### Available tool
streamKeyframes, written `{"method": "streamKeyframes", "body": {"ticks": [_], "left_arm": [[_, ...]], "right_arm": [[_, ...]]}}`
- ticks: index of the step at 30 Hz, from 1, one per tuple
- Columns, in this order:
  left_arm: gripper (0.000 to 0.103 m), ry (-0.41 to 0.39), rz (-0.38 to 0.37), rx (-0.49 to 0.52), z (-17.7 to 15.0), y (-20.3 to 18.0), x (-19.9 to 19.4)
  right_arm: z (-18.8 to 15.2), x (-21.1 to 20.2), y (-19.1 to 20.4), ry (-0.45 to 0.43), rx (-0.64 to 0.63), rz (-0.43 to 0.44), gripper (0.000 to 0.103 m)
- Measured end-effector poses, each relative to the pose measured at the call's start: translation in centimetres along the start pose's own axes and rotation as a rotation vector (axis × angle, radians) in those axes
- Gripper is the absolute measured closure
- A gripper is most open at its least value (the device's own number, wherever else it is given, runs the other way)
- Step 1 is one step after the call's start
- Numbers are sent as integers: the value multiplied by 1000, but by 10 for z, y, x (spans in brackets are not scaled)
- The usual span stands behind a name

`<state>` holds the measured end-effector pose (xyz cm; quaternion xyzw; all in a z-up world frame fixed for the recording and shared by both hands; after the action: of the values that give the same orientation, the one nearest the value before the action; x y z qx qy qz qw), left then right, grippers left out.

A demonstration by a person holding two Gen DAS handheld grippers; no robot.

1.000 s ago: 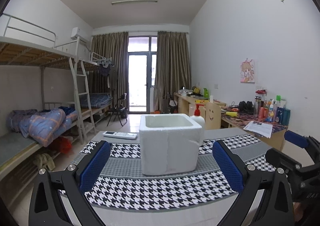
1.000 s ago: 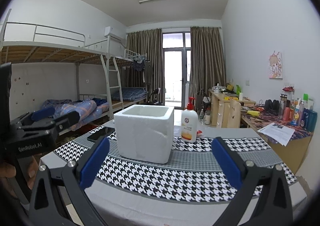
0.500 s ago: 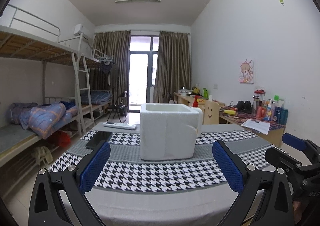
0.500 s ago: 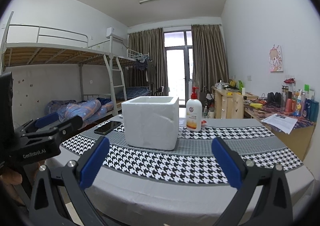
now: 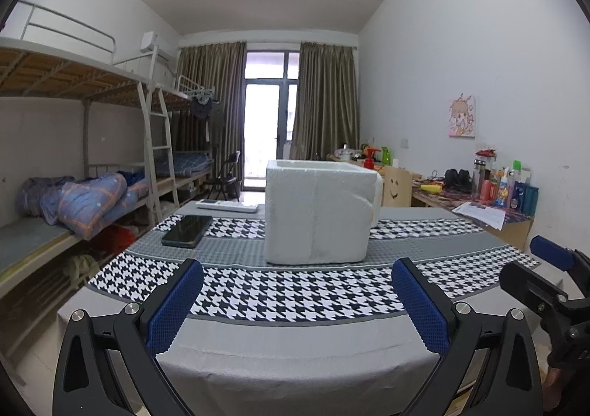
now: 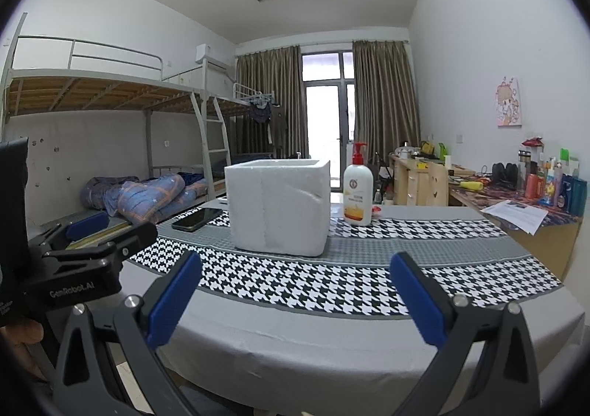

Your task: Organize soft objects

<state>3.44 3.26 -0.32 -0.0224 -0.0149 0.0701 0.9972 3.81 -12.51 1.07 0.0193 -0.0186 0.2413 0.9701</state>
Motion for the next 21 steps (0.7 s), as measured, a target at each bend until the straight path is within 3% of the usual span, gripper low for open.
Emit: {"method": "streamKeyframes", "body": {"ticks": [7, 21], "left_arm": [[1, 12, 7, 7, 0, -3, 3], [1, -50, 17, 29, 17, -6, -16]], "right_arm": [[-3, 3, -1, 13, 9, -14, 0], [4, -10, 0, -19, -10, -14, 0]]}}
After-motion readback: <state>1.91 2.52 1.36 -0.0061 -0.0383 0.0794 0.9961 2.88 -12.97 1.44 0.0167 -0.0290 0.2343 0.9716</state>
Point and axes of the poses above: each gripper's, at about its wrist camera, not at the fingertips, and x roughly the way its jaws point, y to its left, z to its top, the point moved 3 cm from there along x, roughly the way its jaws point, and after that the axes turned 14 degrees about -y, right-handed, at the moved point
